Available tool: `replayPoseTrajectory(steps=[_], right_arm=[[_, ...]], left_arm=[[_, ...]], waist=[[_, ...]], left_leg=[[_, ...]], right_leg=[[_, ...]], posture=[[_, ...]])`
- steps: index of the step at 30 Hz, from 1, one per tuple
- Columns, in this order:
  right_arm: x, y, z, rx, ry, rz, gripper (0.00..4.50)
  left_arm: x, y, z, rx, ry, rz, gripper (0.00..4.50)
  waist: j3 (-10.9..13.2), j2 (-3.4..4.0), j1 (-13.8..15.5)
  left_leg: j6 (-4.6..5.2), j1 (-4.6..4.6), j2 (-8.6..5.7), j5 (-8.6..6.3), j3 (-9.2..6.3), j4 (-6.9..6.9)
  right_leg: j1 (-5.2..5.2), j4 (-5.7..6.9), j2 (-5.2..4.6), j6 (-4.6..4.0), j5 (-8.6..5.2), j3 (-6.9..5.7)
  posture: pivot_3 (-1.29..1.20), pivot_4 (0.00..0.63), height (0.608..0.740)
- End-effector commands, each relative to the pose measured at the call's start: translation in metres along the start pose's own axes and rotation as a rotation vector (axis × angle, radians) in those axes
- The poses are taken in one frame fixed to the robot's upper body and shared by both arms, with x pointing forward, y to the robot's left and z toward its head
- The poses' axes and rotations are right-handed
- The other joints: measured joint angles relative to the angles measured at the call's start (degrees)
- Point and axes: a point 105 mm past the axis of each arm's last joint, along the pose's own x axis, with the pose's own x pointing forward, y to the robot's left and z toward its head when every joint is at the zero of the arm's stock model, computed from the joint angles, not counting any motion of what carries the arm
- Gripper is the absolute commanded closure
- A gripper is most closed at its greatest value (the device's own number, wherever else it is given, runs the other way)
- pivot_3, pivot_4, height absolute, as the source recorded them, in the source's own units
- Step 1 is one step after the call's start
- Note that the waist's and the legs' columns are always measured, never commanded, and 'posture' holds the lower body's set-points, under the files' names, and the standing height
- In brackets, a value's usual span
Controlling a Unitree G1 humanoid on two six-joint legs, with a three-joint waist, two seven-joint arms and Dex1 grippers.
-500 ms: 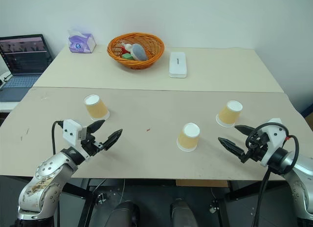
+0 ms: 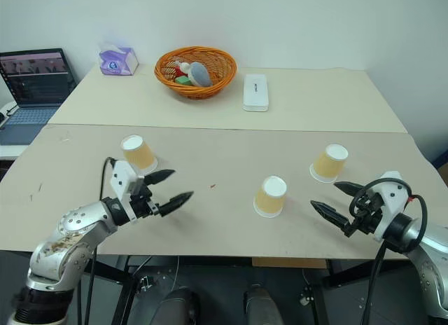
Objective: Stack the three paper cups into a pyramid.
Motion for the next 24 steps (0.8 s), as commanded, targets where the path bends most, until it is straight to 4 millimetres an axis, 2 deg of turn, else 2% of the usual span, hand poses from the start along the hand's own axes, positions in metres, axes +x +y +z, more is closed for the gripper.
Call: replayPoseTrajectory(steps=[1, 7, 12, 19, 24], right_arm=[[0.005, 0.011, 0.021, -0.053, -0.046, 0.071, 0.0], [0.022, 0.025, 0.03, -0.035, -0.082, 0.166, 0.0], [0.033, 0.033, 0.03, -0.039, -0.087, 0.221, 0.0], [0.046, 0.033, 0.019, -0.031, -0.078, 0.247, 0.0], [0.055, 0.029, 0.019, -0.028, -0.097, 0.243, 0.0]], left_arm=[[0.008, -0.009, 0.031, 0.053, -0.048, -0.167, 0.09], [0.021, -0.009, 0.051, 0.108, -0.08, -0.238, 0.09], [0.024, -0.009, 0.052, 0.129, -0.085, -0.258, 0.09], [0.026, -0.01, 0.053, 0.123, -0.103, -0.252, 0.09], [0.024, -0.013, 0.054, 0.109, -0.111, -0.25, 0.09]], waist=[[0.0, 0.0, 0.0], [0.0, -0.01, -0.19], [0.01, -0.02, -0.09], [0.01, -0.03, -0.02], [0.01, -0.03, -0.02]], left_leg=[[0.0, 0.04, 0.0, 0.0, 0.0, 0.0], [0.01, 0.07, 0.01, 0.0, -0.02, -0.04], [0.02, 0.02, 0.0, -0.01, -0.05, -0.03], [0.02, 0.04, 0.0, -0.01, -0.05, -0.02], [0.02, 0.04, 0.0, -0.01, -0.05, -0.02]], right_leg=[[0.04, -0.01, 0.0, 0.02, -0.01, 0.0], [0.06, -0.04, 0.05, 0.01, -0.04, 0.03], [0.04, -0.04, 0.04, -0.02, -0.07, 0.01], [0.06, -0.03, 0.04, -0.02, -0.07, 0.0], [0.04, -0.03, 0.04, -0.02, -0.07, 0.01]], posture=[[0.0, 0.15, 0.675], [0.0, 0.15, 0.675], [0.0, 0.15, 0.675], [0.0, 0.15, 0.675], [0.0, 0.15, 0.675]])
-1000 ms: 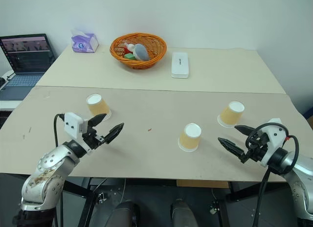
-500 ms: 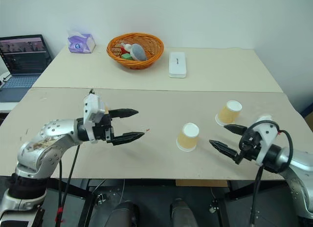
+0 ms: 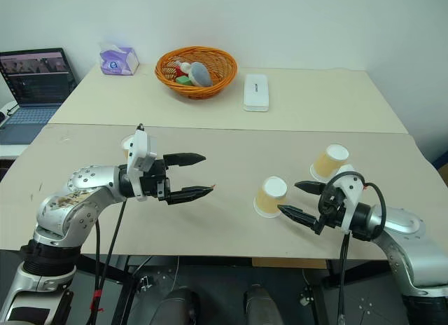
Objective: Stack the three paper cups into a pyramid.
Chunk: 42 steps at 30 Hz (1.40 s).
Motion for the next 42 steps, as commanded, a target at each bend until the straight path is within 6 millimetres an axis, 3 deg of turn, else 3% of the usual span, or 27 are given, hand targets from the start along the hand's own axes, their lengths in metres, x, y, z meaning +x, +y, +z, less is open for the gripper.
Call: replayPoseTrajectory(steps=[1, 27, 34, 42], right_arm=[[0.005, -0.005, 0.009, -0.051, -0.042, -0.003, 0.0], [0.03, -0.01, 0.011, -0.037, -0.093, 0.04, 0.0], [0.036, -0.015, 0.013, -0.044, -0.103, 0.022, 1.87], [0.044, -0.021, 0.022, -0.07, -0.13, 0.024, 1.87]], left_arm=[[-0.001, -0.005, 0.013, 0.037, -0.036, -0.003, 0.09], [-0.022, 0.001, -0.01, -0.046, 0.033, 0.072, 0.09], [-0.043, -0.004, -0.036, -0.1, 0.157, 0.073, 0.0], [-0.069, -0.009, -0.056, -0.172, 0.257, 0.084, 0.0]], waist=[[0.0, 0.0, -0.01], [0.0, 0.01, 0.0], [0.01, 0.01, -0.13], [0.02, 0.03, -0.01]], left_leg=[[0.0, 0.0, 0.01, 0.0, 0.0, 0.0], [0.0, -0.01, 0.02, 0.0, 0.0, 0.0], [0.0, 0.01, 0.03, 0.0, 0.0, -0.01], [0.0, -0.02, 0.04, 0.0, 0.02, -0.01]], right_leg=[[0.0, 0.0, 0.0, 0.0, 0.0, -0.01], [-0.02, 0.01, 0.0, 0.0, 0.0, -0.02], [-0.06, 0.05, 0.02, -0.02, -0.01, -0.02], [-0.08, 0.06, 0.0, -0.04, -0.02, -0.03]], posture=[[0.0, 0.15, 0.675], [0.0, 0.15, 0.675], [0.0, 0.15, 0.675], [0.0, 0.15, 0.675]])
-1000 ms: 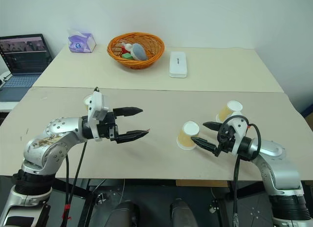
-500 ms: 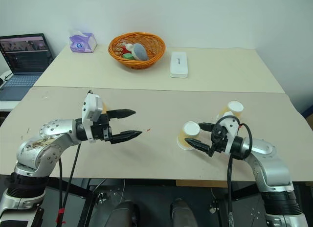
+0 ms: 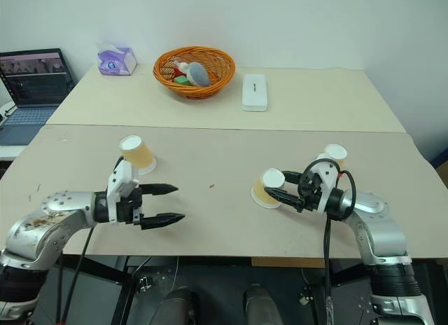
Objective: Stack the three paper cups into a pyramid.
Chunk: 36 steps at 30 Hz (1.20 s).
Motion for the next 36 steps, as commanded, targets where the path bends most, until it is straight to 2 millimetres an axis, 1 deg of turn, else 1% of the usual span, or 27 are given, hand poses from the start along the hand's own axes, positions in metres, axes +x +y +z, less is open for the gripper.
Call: replayPoseTrajectory(steps=[1, 3, 7, 10, 12, 15, 18, 23, 26, 31, 36], right_arm=[[0.007, -0.004, 0.022, -0.067, -0.062, 0.007, 1.87], [0.016, -0.002, 0.037, -0.07, -0.102, 0.043, 1.87], [0.043, 0.007, 0.064, -0.081, -0.162, 0.156, 1.87], [0.065, 0.015, 0.074, -0.083, -0.17, 0.252, 1.87], [0.079, 0.023, 0.075, -0.084, -0.153, 0.326, 1.87], [0.09, 0.027, 0.074, -0.091, -0.135, 0.372, 1.87], [0.102, 0.031, 0.068, -0.099, -0.106, 0.42, 1.87], [0.126, 0.032, 0.068, -0.105, -0.1, 0.456, 1.87], [0.137, 0.032, 0.069, -0.106, -0.098, 0.461, 1.87], [0.147, 0.036, 0.067, -0.12, -0.085, 0.491, 1.87], [0.149, 0.04, 0.061, -0.114, -0.067, 0.518, 1.87]], left_arm=[[-0.008, 0.0, 0.006, 0.018, -0.007, 0.006, 0.0], [-0.01, -0.002, 0.006, 0.016, -0.007, 0.007, 0.0], [-0.011, -0.002, 0.007, 0.018, -0.014, 0.022, 0.0], [-0.011, -0.003, 0.01, 0.02, -0.027, 0.03, 0.0], [-0.012, -0.003, 0.012, 0.023, -0.033, 0.041, 0.0], [-0.013, -0.004, 0.012, 0.029, -0.029, 0.052, 0.0], [-0.016, -0.004, 0.009, 0.034, -0.024, 0.078, 0.0], [-0.019, -0.008, 0.008, 0.025, -0.038, 0.109, 0.0], [-0.018, -0.009, 0.008, 0.027, -0.042, 0.118, 0.0], [-0.017, -0.009, 0.008, 0.021, -0.052, 0.123, 0.0], [-0.016, -0.01, 0.008, 0.02, -0.056, 0.128, 0.0]], waist=[[0.01, 0.01, 0.03], [0.01, 0.02, 0.02], [0.03, 0.04, -0.42], [0.03, 0.04, -0.29], [0.04, 0.04, -0.2], [0.04, 0.05, 0.12], [0.05, 0.06, 0.14], [0.07, 0.09, -0.43], [0.08, 0.1, -0.4], [0.08, 0.11, -0.22], [0.08, 0.11, -0.24]], left_leg=[[0.0, 0.0, 0.0, 0.0, 0.0, 0.0], [0.0, 0.0, 0.0, 0.0, 0.01, 0.0], [0.0, 0.01, 0.05, 0.0, 0.01, -0.01], [0.0, 0.0, 0.06, 0.0, 0.0, -0.02], [0.0, -0.03, 0.05, 0.0, -0.01, -0.02], [0.0, -0.17, 0.05, 0.0, -0.01, -0.02], [-0.01, -0.23, 0.03, 0.01, -0.02, -0.01], [-0.02, -0.25, 0.06, 0.01, -0.02, 0.0], [-0.04, -0.26, 0.07, 0.02, -0.02, -0.01], [-0.05, -0.33, 0.06, 0.02, -0.01, -0.01], [-0.11, -0.53, 0.06, 0.05, -0.01, -0.01]], right_leg=[[0.0, 0.0, 0.0, 0.0, 0.0, 0.0], [-0.01, 0.01, 0.0, 0.0, 0.0, 0.0], [-0.06, 0.06, 0.04, -0.02, 0.01, 0.0], [-0.08, 0.06, 0.04, -0.04, 0.0, -0.01], [-0.08, 0.05, 0.03, -0.06, -0.01, -0.04], [-0.18, 0.05, -0.01, -0.06, -0.01, -0.1], [-0.21, 0.05, -0.06, -0.06, -0.01, -0.13], [-0.3, 0.12, -0.02, -0.08, 0.0, -0.14], [-0.38, 0.19, -0.02, -0.12, 0.02, -0.14], [-0.42, 0.16, -0.04, -0.13, 0.02, -0.15], [-0.69, 0.24, -0.04, -0.14, 0.03, -0.15]], posture=[[0.0, 0.15, 0.675], [0.0, 0.15, 0.675], [0.0, 0.15, 0.675], [0.0, 0.15, 0.675], [0.0, 0.15, 0.675], [0.0, 0.15, 0.675], [0.0, 0.15, 0.675], [0.0, 0.15, 0.675], [0.0, 0.15, 0.675], [0.0, 0.15, 0.675], [0.0, 0.15, 0.675]])
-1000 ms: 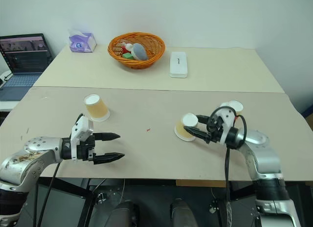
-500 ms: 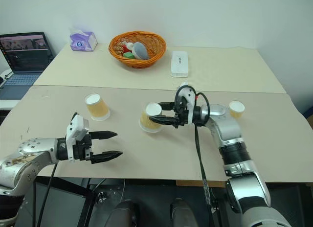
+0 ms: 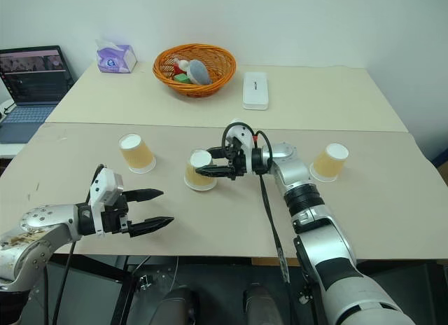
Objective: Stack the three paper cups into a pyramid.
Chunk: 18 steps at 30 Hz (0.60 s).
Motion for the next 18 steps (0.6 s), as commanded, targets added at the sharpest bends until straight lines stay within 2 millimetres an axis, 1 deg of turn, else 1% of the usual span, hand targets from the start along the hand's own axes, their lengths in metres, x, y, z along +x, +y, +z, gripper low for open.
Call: replayPoseTrajectory(steps=[1, 3, 5, 6, 8, 11, 15, 18], right_arm=[[0.0, -0.001, 0.011, -0.054, -0.011, 0.017, 1.87], [0.0, -0.001, 0.009, -0.053, -0.012, 0.009, 1.87], [0.001, -0.003, 0.01, -0.042, -0.024, 0.001, 0.9], [0.002, -0.003, 0.009, -0.039, -0.026, -0.003, 0.76], [0.003, -0.007, 0.009, -0.037, -0.028, -0.028, 0.02], [0.003, -0.012, 0.011, -0.014, -0.04, -0.063, 0.02], [-0.005, -0.019, 0.022, 0.009, -0.084, -0.082, 0.02], [-0.021, -0.022, 0.034, 0.061, -0.129, -0.068, 0.02]], left_arm=[[-0.001, -0.004, 0.009, 0.03, -0.028, -0.006, 0.0], [-0.001, -0.004, 0.009, 0.028, -0.03, -0.005, 0.0], [-0.001, -0.004, 0.009, 0.028, -0.031, -0.005, 0.0], [0.0, -0.004, 0.009, 0.028, -0.032, -0.006, 0.0], [0.001, -0.004, 0.009, 0.027, -0.034, -0.008, 0.0], [0.001, -0.004, 0.01, 0.026, -0.035, -0.011, 0.0], [0.002, -0.003, 0.01, 0.024, -0.037, -0.014, 0.0], [0.003, -0.001, 0.01, 0.024, -0.037, -0.024, 0.0]], waist=[[0.0, 0.0, -0.02], [0.0, 0.0, -0.03], [0.0, 0.0, -0.03], [0.0, 0.0, -0.03], [0.0, 0.0, -0.1], [0.0, 0.0, -0.15], [0.0, 0.0, -0.16], [0.0, 0.0, -0.1]], left_leg=[[-0.02, -0.06, 0.0, 0.01, 0.0, 0.0], [-0.07, -0.24, 0.0, 0.04, 0.0, 0.0], [-0.07, -0.27, 0.0, 0.04, 0.0, 0.0], [-0.07, -0.27, 0.0, 0.04, 0.0, 0.0], [-0.07, -0.27, 0.0, 0.04, 0.0, 0.0], [-0.08, -0.27, 0.0, 0.05, 0.0, 0.0], [-0.11, -0.27, 0.0, 0.07, 0.0, 0.0], [-0.11, -0.28, 0.0, 0.07, 0.0, 0.0]], right_leg=[[-0.08, 0.02, 0.0, 0.0, 0.0, 0.0], [-0.29, 0.08, 0.0, -0.01, 0.01, 0.0], [-0.32, 0.09, 0.01, -0.01, 0.01, 0.0], [-0.33, 0.09, 0.0, -0.01, 0.01, 0.0], [-0.32, 0.1, 0.0, -0.02, 0.01, 0.0], [-0.34, 0.15, 0.01, -0.02, 0.01, 0.0], [-0.35, 0.18, 0.0, -0.02, 0.01, 0.0], [-0.35, 0.18, 0.0, -0.02, 0.01, 0.0]], posture=[[0.0, 0.15, 0.675], [0.0, 0.15, 0.675], [0.0, 0.15, 0.675], [0.0, 0.15, 0.675], [0.0, 0.15, 0.675], [0.0, 0.15, 0.675], [0.0, 0.15, 0.675], [0.0, 0.15, 0.675]])
